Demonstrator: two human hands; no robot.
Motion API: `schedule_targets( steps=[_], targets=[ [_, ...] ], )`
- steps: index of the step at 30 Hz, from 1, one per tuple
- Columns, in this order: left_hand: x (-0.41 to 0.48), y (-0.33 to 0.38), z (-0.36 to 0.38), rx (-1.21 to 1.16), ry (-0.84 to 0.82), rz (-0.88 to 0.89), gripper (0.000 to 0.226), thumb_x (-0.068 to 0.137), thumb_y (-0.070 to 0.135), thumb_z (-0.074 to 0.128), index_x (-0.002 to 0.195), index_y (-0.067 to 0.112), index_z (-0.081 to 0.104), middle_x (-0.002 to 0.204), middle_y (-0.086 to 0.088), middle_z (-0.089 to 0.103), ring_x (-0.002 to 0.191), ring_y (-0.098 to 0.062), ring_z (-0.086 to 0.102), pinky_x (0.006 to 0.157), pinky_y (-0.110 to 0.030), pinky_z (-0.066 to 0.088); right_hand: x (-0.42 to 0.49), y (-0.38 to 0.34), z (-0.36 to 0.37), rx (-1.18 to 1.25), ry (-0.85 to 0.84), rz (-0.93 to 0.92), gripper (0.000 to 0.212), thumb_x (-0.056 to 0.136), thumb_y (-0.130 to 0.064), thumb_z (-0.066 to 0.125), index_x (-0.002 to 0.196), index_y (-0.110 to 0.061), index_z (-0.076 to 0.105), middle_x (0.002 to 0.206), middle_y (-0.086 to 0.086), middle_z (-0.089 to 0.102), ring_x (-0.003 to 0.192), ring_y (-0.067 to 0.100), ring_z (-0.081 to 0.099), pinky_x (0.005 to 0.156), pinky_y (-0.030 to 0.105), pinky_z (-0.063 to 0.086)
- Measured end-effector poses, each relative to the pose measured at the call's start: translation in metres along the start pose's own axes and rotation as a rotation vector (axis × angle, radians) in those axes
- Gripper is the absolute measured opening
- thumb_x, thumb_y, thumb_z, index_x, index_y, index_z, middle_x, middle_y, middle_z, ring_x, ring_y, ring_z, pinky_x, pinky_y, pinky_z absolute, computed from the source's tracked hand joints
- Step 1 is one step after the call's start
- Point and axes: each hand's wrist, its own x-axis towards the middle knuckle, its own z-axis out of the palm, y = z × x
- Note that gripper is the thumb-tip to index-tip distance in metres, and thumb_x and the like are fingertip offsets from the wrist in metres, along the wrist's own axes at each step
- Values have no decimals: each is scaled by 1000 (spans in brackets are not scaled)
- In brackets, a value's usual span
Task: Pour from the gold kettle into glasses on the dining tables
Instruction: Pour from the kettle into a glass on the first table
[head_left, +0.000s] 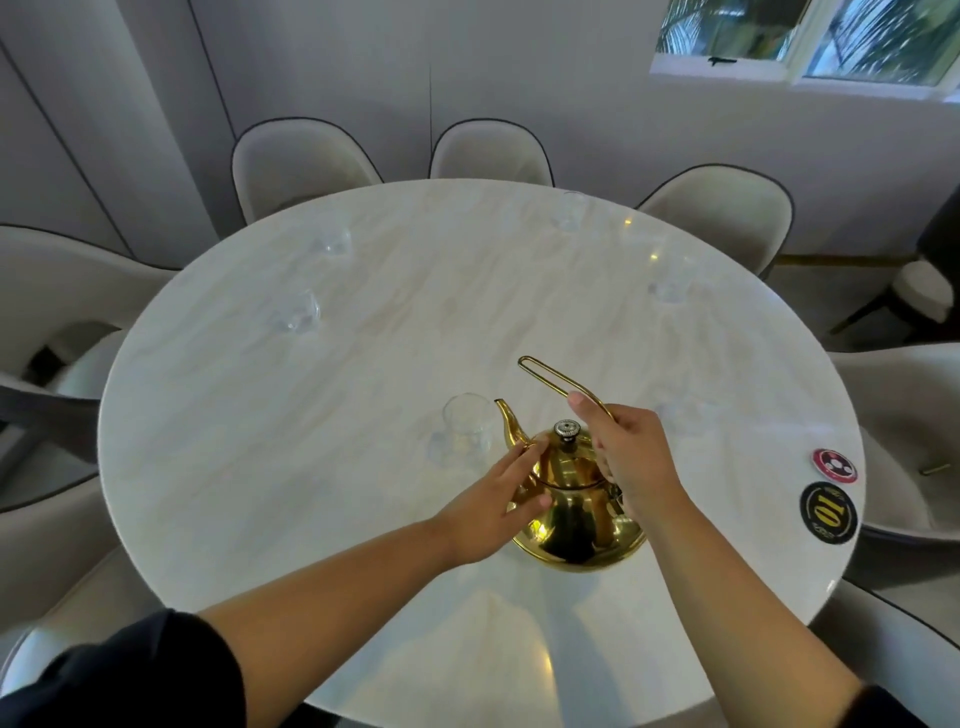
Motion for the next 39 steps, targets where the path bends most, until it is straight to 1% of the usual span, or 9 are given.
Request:
schedule_targets(
  steps=[4, 7, 10, 12, 16, 22, 25, 29, 39],
  targets=[
    [0, -9, -8, 83, -33, -8, 64, 95, 51, 36, 148, 38, 2, 158, 13, -4, 146, -13, 7, 116, -31, 15, 4, -2, 11, -94, -11, 12, 54, 85, -43, 65, 48, -16, 36, 43, -5, 28, 34, 6, 26, 46, 24, 27],
    [0, -13, -12, 128, -56, 7, 65, 96, 51, 34, 149, 36, 0, 158, 14, 1, 146, -11, 4, 114, -29, 13, 8, -5, 16, -145, -28, 14, 52, 84, -44, 65, 52, -15, 37, 46, -2, 29, 34, 5, 26, 47, 24, 27],
    [-3, -16, -15, 93, -63, 26, 65, 95, 50, 36, 147, 39, -1, 158, 11, 6, 144, -16, 19, 112, -30, 21, 9, -9, 21, -192, -48, -8, 49, 84, -43, 65, 57, -10, 42, 48, 0, 29, 36, 6, 26, 48, 26, 26],
    [-5, -18, -16, 102, -72, 53, 64, 96, 49, 36, 146, 42, -3, 158, 12, 4, 143, -18, 23, 112, -32, 24, 10, -12, 24, -213, -47, -11, 50, 85, -43, 65, 54, -12, 41, 45, -4, 31, 35, 5, 28, 48, 25, 28],
    [-7, -21, -20, 120, -100, 47, 61, 97, 49, 34, 146, 45, -2, 158, 14, -2, 143, -18, 21, 112, -32, 23, 12, -18, 31, -262, -45, -19, 52, 86, -41, 64, 46, -20, 40, 35, -11, 31, 34, 5, 30, 48, 24, 29],
    [-4, -23, -28, 87, -146, 38, 61, 96, 51, 33, 145, 46, -3, 158, 14, -3, 144, -20, 18, 114, -36, 20, 14, -25, 38, -299, -33, 0, 51, 87, -41, 63, 46, -20, 40, 34, -10, 32, 39, 8, 31, 47, 23, 28],
    [-3, -23, -31, 76, -154, 40, 61, 96, 51, 32, 145, 46, -3, 158, 14, -2, 144, -19, 17, 114, -35, 20, 15, -28, 39, -311, -26, 8, 51, 87, -42, 63, 48, -18, 40, 39, -9, 32, 40, 9, 30, 47, 23, 28],
    [-2, -22, -32, 47, -160, 31, 61, 95, 53, 32, 145, 48, -3, 158, 14, -2, 144, -20, 19, 113, -36, 20, 16, -32, 41, -338, -36, 10, 50, 87, -42, 63, 51, -15, 42, 47, -1, 33, 41, 11, 30, 48, 24, 28],
    [-1, -20, -34, 30, -160, 23, 60, 96, 50, 34, 145, 47, 0, 158, 12, 4, 144, -18, 19, 112, -32, 18, 19, -37, 42, -393, -46, 30, 46, 86, -44, 63, 60, -9, 48, 50, 2, 32, 40, 11, 29, 46, 24, 28]
  ],
)
